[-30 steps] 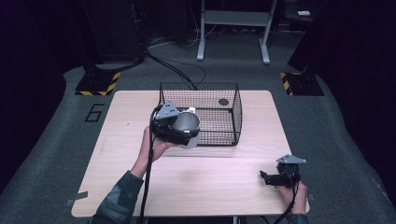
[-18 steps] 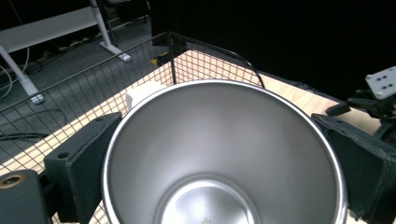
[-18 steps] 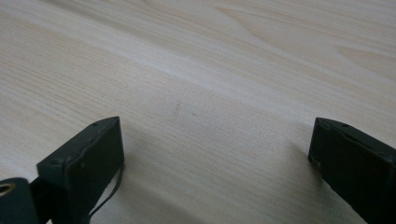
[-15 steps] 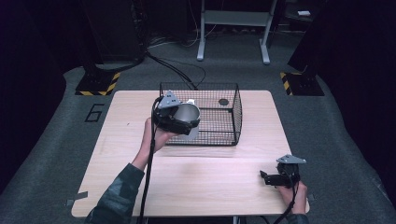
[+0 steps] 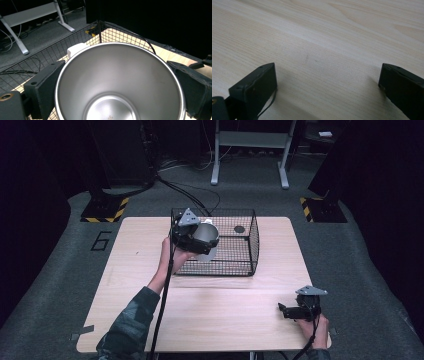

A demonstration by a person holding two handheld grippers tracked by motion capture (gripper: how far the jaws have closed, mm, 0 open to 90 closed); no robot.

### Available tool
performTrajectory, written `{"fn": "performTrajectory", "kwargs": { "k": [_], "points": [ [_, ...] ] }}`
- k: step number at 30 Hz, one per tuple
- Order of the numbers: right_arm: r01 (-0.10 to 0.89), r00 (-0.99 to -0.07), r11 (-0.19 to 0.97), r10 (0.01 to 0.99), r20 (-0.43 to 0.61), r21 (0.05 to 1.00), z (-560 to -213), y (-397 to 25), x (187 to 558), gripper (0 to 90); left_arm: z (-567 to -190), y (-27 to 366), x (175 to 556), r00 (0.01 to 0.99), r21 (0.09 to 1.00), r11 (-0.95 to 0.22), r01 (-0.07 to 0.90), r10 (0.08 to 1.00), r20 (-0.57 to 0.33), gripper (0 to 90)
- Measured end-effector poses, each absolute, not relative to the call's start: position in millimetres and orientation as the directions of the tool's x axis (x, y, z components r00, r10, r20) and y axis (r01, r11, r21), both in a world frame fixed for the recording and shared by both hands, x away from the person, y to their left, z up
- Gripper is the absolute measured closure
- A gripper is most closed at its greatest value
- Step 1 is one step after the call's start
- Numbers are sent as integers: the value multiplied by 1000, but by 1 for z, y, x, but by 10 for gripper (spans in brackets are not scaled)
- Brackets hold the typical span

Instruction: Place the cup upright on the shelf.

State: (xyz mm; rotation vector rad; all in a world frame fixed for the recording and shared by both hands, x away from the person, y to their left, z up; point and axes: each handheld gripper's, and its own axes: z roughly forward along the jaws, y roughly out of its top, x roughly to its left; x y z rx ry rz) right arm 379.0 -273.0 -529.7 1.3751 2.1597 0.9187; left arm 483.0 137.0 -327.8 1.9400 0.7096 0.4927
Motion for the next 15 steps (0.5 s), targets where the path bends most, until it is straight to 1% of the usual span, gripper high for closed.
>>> {"fn": "performTrajectory", "kwargs": {
  "k": [9, 15],
  "points": [
    [632, -426, 295, 905, 3, 716, -530, -273, 379, 4, -328, 128, 498, 741, 895, -357, 266, 670, 46, 62],
    [633, -418, 286, 909, 6, 719, -530, -272, 379, 4, -331, 125, 509, 731, 892, -351, 284, 681, 36, 62]
  ]
}}
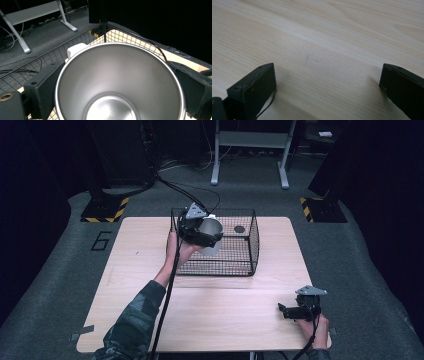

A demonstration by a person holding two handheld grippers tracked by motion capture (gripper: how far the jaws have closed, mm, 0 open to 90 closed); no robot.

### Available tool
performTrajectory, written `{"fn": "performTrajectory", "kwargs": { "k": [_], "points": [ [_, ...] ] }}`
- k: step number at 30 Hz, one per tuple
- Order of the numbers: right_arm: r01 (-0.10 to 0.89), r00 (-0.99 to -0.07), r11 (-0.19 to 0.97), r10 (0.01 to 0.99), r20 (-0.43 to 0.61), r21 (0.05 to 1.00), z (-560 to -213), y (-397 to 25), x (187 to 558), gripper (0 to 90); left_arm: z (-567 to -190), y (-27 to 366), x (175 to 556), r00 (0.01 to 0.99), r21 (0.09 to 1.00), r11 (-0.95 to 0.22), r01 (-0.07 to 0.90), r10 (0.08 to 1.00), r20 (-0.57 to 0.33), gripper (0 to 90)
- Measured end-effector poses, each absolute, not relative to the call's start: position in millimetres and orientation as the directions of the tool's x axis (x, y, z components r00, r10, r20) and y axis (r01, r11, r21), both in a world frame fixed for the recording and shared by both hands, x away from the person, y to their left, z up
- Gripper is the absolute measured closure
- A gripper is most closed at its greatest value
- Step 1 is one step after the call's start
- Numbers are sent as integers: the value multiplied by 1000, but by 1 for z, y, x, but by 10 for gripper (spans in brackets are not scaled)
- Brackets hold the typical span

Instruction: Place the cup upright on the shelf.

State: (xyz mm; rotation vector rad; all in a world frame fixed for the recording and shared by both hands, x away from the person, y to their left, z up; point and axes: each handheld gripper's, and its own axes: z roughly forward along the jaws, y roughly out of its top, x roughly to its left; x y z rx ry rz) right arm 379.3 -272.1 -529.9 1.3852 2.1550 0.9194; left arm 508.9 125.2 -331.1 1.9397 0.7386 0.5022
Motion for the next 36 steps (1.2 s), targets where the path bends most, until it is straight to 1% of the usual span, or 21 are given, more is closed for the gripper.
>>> {"fn": "performTrajectory", "kwargs": {
  "k": [18, 29, 36],
  "points": [
    [634, -418, 286, 908, 6, 719, -530, -272, 379, 4, -349, 118, 539, 698, 875, -342, 343, 716, 7, 62],
    [632, -426, 296, 905, 3, 717, -530, -273, 379, 4, -366, 115, 554, 688, 851, -351, 389, 725, -16, 62],
    [632, -426, 295, 905, 3, 717, -530, -273, 379, 4, -377, 115, 562, 690, 827, -378, 417, 724, -17, 62]
  ]
}}
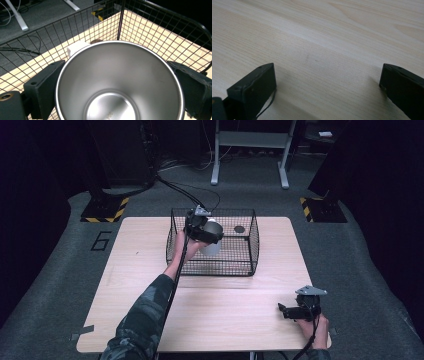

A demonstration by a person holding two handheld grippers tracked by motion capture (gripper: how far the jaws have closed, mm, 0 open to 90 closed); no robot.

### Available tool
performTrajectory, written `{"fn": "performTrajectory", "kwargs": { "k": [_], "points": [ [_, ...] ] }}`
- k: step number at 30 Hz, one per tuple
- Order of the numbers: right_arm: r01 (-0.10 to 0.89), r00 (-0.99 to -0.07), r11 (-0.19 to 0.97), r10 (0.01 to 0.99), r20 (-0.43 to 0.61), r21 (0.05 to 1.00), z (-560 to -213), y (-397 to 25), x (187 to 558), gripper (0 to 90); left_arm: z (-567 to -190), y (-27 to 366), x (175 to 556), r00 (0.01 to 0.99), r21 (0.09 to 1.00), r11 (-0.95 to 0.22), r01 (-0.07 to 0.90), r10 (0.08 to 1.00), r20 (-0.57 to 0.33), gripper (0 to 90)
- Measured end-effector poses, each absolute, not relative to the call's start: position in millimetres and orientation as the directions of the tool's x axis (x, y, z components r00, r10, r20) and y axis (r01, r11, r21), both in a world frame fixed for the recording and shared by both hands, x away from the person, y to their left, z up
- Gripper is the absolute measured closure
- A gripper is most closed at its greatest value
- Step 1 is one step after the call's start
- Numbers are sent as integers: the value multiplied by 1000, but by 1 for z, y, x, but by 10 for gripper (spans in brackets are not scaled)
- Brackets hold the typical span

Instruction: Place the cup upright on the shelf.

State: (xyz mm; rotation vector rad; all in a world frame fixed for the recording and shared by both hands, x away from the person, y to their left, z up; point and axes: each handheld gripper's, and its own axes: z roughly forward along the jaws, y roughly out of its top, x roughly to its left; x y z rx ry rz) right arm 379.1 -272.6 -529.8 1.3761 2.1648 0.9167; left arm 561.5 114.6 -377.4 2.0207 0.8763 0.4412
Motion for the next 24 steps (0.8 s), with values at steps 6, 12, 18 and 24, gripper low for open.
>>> {"fn": "performTrajectory", "kwargs": {
  "k": [6, 12, 18, 24],
  "points": [
    [632, -426, 296, 905, 3, 717, -530, -273, 379, 4, -386, 113, 568, 693, 810, -392, 436, 720, -24, 61],
    [632, -426, 295, 905, 3, 717, -530, -273, 379, 4, -394, 109, 573, 693, 794, -407, 451, 721, -25, 61],
    [632, -426, 295, 905, 3, 717, -530, -273, 379, 4, -400, 107, 577, 696, 776, -426, 465, 718, -23, 62],
    [631, -426, 295, 905, 3, 717, -530, -273, 379, 4, -405, 107, 582, 698, 751, -455, 479, 716, -12, 62]
  ]
}}
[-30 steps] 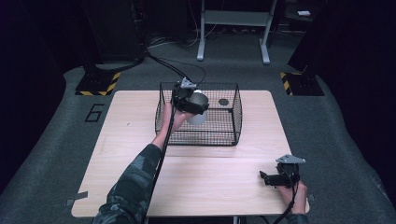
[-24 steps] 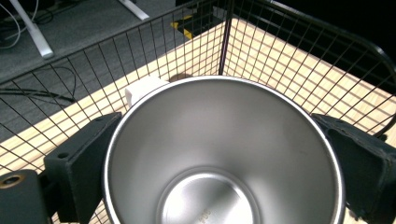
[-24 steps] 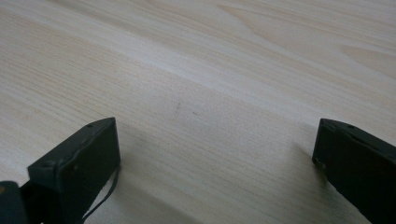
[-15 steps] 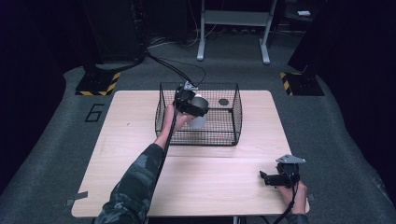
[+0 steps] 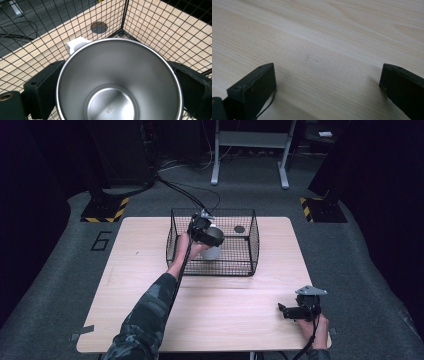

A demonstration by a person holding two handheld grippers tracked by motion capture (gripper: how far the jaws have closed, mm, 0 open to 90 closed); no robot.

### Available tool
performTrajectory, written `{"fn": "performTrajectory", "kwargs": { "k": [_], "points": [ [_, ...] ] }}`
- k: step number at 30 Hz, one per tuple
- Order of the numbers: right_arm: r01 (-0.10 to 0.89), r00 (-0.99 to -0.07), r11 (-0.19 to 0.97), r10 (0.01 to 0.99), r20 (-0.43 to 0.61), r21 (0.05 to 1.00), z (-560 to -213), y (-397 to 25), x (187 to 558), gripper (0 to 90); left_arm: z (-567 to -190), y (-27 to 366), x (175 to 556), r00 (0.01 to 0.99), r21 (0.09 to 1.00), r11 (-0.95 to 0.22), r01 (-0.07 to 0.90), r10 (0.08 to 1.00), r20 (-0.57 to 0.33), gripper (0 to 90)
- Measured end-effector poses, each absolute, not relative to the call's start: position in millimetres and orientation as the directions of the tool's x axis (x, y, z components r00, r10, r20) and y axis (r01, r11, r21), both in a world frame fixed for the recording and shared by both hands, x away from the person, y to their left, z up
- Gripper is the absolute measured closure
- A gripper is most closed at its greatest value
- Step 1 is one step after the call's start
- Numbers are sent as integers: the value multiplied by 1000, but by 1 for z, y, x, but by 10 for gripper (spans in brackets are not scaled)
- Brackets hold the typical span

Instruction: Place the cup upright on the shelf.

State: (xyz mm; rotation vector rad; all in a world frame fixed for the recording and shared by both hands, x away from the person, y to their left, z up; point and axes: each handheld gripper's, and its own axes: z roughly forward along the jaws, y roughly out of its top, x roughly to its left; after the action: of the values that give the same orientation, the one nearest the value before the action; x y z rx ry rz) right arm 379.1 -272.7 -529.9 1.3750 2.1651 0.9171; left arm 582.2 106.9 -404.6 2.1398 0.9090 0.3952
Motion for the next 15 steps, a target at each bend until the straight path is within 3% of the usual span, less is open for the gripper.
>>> {"fn": "performTrajectory", "kwargs": {
  "k": [15],
  "points": [
    [632, -427, 296, 904, 3, 716, -530, -273, 379, 4, -414, 101, 589, 707, 708, -498, 501, 708, -2, 61]
  ]
}}
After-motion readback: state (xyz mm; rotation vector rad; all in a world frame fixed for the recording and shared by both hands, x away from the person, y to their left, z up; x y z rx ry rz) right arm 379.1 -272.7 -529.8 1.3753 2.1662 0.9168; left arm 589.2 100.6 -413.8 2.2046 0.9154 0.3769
